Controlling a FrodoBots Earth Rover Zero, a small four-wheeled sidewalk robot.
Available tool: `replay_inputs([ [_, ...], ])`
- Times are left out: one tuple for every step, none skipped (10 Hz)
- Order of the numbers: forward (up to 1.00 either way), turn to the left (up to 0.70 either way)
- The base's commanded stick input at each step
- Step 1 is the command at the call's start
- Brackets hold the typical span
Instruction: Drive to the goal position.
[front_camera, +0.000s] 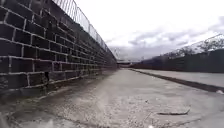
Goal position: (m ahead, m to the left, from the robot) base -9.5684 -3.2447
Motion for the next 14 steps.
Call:
replay_inputs([
  [1.0,0.0],
  [1.0,0.0],
  [1.0,0.0],
  [1.0,0.0],
  [1.0,-0.02],
  [1.0,-0.12],
  [1.0,-0.23],
  [1.0,0.0],
  [1.0,0.0],
  [1.0,0.0],
  [1.0,0.0],
  [1.0,0.0],
  [1.0,0.0],
  [1.0,0.0],
])
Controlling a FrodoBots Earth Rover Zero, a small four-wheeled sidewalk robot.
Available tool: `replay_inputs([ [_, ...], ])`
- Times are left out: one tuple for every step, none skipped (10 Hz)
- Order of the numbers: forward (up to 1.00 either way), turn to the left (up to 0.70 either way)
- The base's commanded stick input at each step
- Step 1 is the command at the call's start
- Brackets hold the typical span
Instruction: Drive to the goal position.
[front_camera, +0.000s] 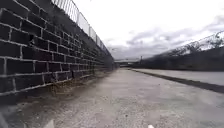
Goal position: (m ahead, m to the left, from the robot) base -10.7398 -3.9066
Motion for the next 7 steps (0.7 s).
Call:
replay_inputs([
  [1.0,0.0],
  [1.0,0.0],
  [1.0,0.0],
  [1.0,0.0],
  [1.0,0.0],
  [1.0,0.0],
  [1.0,0.0],
])
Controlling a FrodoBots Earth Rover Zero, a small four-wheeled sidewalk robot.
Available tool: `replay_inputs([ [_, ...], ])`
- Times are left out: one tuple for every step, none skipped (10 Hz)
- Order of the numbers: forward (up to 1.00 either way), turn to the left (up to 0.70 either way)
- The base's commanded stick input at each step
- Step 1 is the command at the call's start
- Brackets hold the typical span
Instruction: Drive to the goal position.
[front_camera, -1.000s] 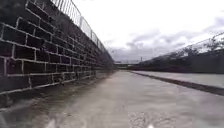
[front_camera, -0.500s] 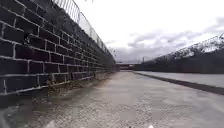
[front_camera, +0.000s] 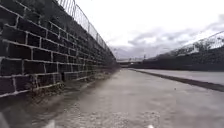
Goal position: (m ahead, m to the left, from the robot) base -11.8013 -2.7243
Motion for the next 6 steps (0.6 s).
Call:
replay_inputs([
  [1.0,0.0],
  [1.0,0.0],
  [1.0,0.0],
  [1.0,0.0],
  [1.0,0.0],
  [1.0,-0.09],
])
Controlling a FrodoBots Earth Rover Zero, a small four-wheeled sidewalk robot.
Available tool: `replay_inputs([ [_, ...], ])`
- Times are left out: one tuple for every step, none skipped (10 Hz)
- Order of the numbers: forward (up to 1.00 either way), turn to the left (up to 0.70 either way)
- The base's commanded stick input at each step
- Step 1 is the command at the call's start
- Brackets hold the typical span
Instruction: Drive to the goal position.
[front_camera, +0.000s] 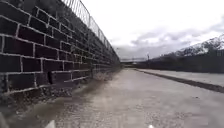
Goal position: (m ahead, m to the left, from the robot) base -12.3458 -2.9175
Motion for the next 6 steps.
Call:
replay_inputs([
  [1.0,-0.19],
  [1.0,-0.25],
  [1.0,-0.15],
  [1.0,-0.05],
  [1.0,0.0],
  [1.0,0.0],
])
